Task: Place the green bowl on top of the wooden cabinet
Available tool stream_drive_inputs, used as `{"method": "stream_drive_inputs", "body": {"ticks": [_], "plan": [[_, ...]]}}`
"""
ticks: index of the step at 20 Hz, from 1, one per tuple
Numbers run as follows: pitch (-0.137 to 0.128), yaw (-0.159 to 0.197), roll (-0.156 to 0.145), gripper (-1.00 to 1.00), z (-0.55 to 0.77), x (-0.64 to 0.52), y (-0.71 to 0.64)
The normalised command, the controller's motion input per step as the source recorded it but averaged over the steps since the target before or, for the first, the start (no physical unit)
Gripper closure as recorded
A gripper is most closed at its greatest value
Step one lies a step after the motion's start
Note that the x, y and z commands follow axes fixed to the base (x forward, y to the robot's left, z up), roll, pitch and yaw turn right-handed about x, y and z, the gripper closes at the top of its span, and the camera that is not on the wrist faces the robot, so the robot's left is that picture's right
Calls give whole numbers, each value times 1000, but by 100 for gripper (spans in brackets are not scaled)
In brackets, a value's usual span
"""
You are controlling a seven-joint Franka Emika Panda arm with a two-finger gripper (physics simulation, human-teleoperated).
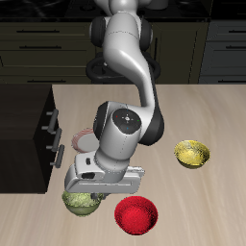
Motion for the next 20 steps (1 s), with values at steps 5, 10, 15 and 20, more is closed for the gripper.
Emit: {"method": "stream_drive_inputs", "body": {"ticks": [5, 10, 15, 20], "plan": [[-5, -1, 5, 100, 8, 11, -21], [-23, 13, -3, 100, 167, -26, -64], [-43, 15, -23, 100, 443, -73, -174], [-46, 11, 8, 100, 418, -90, -61]]}}
